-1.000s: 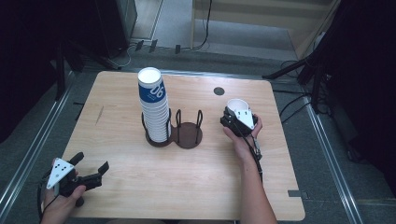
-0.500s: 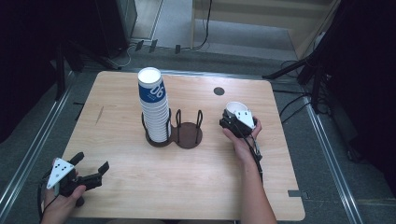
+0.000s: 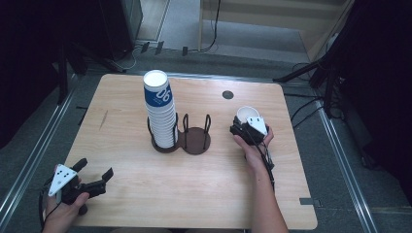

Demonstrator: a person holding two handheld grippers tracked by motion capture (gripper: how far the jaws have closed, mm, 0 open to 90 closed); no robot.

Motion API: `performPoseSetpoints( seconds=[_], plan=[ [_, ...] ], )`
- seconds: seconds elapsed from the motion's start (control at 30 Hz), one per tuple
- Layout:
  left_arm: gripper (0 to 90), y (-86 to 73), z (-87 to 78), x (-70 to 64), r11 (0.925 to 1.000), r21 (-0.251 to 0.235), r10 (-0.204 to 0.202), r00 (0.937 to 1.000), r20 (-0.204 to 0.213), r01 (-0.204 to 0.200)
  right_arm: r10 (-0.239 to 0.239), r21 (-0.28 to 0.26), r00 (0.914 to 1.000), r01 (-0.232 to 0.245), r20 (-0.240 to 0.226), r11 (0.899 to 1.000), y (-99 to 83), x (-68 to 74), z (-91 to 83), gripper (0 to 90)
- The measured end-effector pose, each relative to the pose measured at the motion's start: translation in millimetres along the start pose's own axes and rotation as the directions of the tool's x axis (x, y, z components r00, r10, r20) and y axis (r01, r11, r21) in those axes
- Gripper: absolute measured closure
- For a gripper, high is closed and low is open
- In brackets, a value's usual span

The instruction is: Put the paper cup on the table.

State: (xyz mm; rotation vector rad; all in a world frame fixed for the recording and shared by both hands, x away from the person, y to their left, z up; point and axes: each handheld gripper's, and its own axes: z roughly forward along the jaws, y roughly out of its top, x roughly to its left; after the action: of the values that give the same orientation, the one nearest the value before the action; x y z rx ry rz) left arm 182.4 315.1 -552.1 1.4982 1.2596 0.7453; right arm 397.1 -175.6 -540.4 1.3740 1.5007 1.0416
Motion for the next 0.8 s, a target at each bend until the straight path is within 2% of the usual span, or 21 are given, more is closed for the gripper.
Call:
performPoseSetpoints(
  seconds=[0.13,0.23,0.37,0.6,0.8],
  plan=[
    [0.0,0.0,0.2,-0.1,1.0000,0.001,-0.002,1.0000,0.002,0.002,0.015,0.016,0.9997,-0.015,-0.018,1.000,0.8,-1.7,-0.8,9.4],
    [0.0,0.0,0.3,-0.3,1.0000,0.001,0.000,1.0000,0.004,0.000,0.030,0.036,0.9971,-0.027,-0.070,0.999,2.1,-4.4,-3.7,1.1],
    [0.0,0.1,0.5,0.1,1.0000,0.004,-0.002,1.0000,0.006,0.002,0.055,0.032,0.9942,-0.053,-0.092,0.998,5.4,-8.0,-10.2,0.0],
    [0.0,0.2,0.7,0.0,1.0000,0.007,-0.003,1.0000,0.008,0.003,0.046,0.015,0.9928,-0.045,-0.110,0.999,9.5,-11.3,-21.4,0.0],
    [0.0,0.4,1.0,-0.1,0.9999,0.014,-0.002,1.0000,0.004,0.002,0.045,-0.004,0.9881,-0.046,-0.148,0.999,18.6,-12.8,-40.9,0.0]
  ],
)
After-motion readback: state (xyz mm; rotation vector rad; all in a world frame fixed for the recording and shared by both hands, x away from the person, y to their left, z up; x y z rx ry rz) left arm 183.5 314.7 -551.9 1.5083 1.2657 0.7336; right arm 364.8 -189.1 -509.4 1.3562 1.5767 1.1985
